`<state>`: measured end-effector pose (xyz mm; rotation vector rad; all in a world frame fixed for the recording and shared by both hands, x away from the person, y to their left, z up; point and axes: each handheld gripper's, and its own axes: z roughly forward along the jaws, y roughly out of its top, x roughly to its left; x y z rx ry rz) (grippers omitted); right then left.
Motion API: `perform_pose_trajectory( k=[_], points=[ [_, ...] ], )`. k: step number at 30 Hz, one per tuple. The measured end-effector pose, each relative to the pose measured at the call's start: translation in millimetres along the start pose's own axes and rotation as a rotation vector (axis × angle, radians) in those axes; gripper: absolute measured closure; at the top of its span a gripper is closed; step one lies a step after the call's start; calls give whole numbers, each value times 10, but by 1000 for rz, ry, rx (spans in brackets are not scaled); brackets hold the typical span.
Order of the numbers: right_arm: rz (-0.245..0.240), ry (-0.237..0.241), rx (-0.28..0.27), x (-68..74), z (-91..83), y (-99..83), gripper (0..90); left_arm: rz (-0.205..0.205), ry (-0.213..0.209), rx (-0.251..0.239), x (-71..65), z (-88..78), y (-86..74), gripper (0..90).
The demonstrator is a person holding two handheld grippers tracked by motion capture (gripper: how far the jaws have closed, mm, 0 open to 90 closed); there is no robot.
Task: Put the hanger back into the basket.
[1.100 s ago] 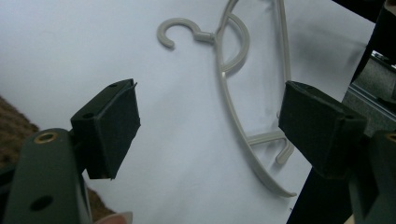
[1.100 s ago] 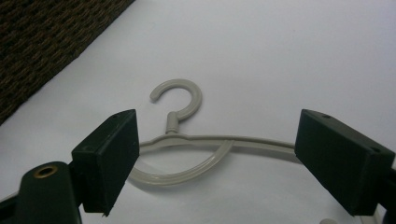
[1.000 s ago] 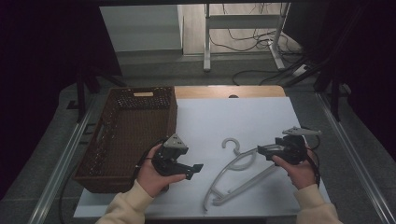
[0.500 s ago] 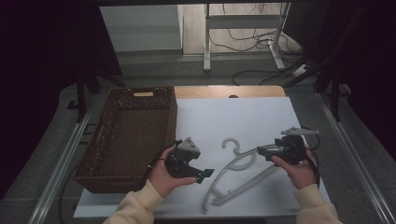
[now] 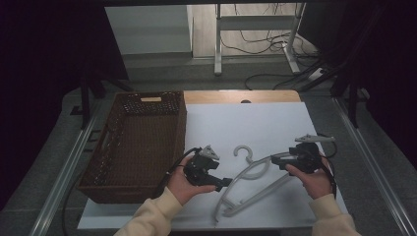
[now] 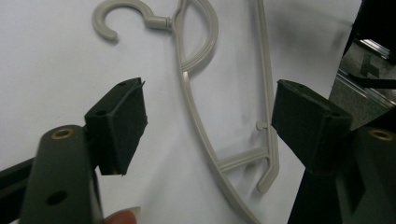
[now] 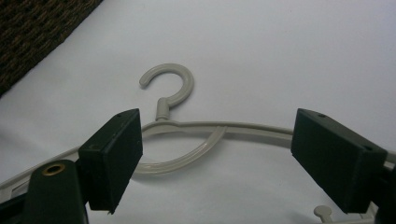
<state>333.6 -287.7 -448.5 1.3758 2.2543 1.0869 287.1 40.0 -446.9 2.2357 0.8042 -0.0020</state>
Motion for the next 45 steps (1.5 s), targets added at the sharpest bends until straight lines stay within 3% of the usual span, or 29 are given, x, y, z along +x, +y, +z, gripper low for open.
perform_pose_trajectory(
  k=[3, 16, 20, 29, 45],
  points=[
    [6, 0, 3, -6, -3, -2, 163, -4, -22, 14, 8, 109, 25, 277],
    [5, -3, 2, -19, -2, -4, 165, 4, -34, 51, -6, 376, 97, 312],
    [4, -3, 3, -23, -5, -3, 165, 8, -57, 68, -32, 484, 135, 315],
    [3, -6, 4, -29, -3, -7, 166, -18, -27, 132, 27, 723, 166, 409],
    [-1, -8, 8, -29, 3, -9, 166, -25, -26, 171, 93, 933, 156, 493]
  ],
)
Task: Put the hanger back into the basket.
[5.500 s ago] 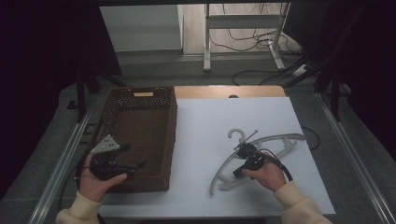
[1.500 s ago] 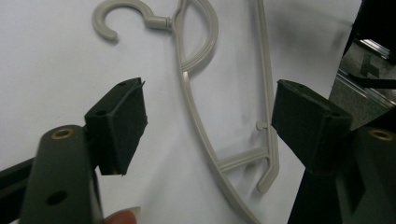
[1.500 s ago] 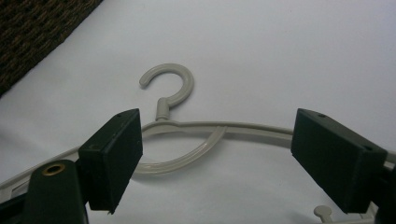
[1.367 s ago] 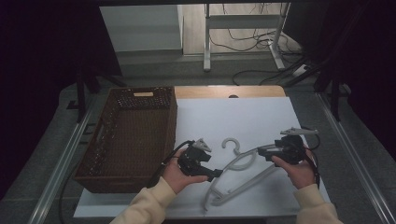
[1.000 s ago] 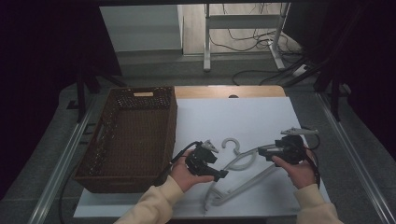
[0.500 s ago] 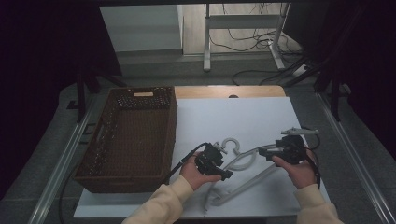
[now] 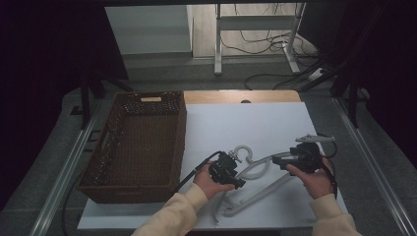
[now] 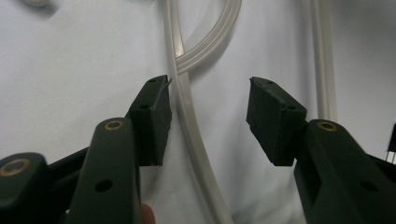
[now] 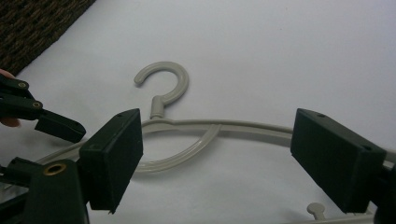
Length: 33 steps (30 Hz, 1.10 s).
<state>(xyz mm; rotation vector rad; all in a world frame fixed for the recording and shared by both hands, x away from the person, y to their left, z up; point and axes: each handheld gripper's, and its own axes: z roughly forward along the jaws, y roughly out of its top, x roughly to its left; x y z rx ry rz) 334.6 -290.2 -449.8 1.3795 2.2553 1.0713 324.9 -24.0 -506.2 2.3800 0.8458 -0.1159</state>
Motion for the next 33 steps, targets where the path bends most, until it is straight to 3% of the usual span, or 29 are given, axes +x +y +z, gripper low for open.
perform_pose_trajectory(
  k=[19, 33],
  points=[
    [-4, -8, 7, 0, 15, -8, 166, -15, 23, 19, 6, 96, 20, 562],
    [-6, -8, 7, 6, 17, -7, 166, -21, 74, 24, -14, 107, 22, 665]
  ],
)
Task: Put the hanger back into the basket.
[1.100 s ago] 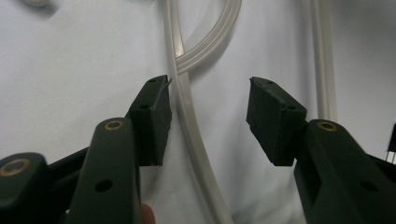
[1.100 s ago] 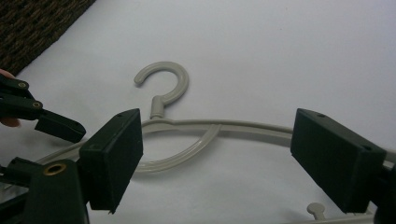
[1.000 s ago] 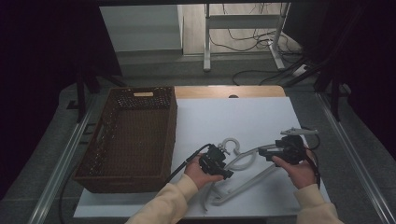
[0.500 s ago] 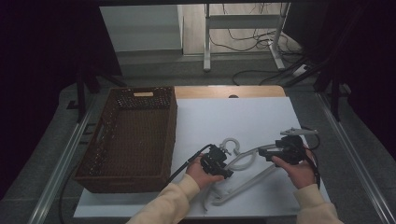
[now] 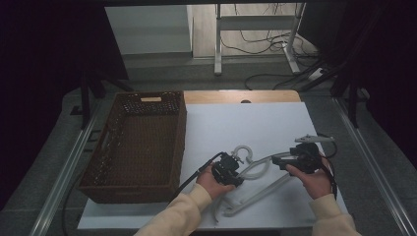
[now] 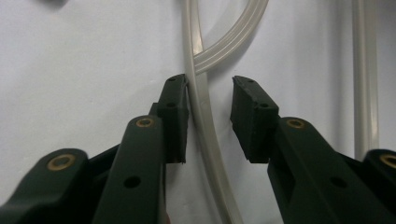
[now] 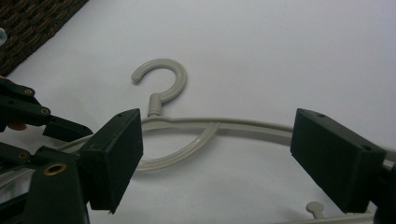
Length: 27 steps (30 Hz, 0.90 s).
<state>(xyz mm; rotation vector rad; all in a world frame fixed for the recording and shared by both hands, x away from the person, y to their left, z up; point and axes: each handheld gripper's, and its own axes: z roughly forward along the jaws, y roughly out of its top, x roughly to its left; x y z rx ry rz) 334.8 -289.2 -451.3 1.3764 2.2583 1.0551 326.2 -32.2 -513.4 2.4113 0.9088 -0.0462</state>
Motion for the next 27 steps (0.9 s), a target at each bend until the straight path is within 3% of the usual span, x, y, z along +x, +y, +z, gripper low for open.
perform_pose_trajectory(
  k=[6, 16, 27],
  points=[
    [1, -1, -2, -1, -4, 1, 167, 6, 6, 2, -9, 2, 2, 673],
    [3, -4, -1, -6, -6, 1, 167, -14, 10, 3, 30, -1, 3, 763],
    [5, -8, -2, -7, -2, 2, 168, -39, 7, 7, 42, 1, 14, 782]
  ],
)
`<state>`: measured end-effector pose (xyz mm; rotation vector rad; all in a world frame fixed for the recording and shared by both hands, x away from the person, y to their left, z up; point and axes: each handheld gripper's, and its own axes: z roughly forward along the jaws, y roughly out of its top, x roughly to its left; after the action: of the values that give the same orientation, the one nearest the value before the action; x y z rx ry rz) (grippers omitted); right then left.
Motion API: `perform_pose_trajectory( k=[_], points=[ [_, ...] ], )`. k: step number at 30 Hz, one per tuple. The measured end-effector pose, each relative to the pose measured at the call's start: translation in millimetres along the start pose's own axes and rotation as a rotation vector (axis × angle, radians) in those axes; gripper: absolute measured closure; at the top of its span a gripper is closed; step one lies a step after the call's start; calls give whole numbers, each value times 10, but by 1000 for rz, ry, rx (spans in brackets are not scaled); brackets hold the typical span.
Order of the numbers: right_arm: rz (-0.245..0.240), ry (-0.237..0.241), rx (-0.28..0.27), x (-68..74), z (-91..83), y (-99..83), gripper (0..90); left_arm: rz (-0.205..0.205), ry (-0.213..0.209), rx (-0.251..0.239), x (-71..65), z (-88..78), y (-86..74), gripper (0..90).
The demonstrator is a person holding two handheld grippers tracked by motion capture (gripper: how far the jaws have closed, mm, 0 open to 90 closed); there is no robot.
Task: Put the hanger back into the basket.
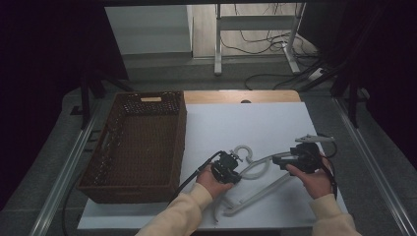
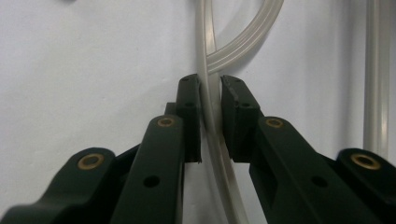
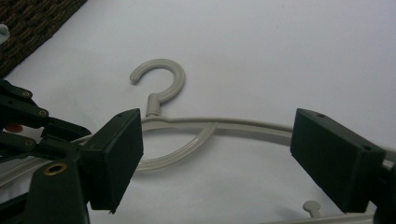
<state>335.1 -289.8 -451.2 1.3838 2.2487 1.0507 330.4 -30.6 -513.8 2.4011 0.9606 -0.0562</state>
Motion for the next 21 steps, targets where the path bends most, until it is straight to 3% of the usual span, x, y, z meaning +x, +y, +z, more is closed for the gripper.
perform_pose_trajectory(
  k=[7, 18, 21],
  points=[
    [5, -4, 0, -4, -1, 1, 169, -57, -24, 10, 42, -5, 19, 802],
    [37, -18, -51, -87, -105, 7, 176, -68, -32, 13, 56, -10, 29, 818],
    [59, 0, -97, -128, -177, -3, 180, -60, -23, 3, 62, -22, 30, 819]
  ],
)
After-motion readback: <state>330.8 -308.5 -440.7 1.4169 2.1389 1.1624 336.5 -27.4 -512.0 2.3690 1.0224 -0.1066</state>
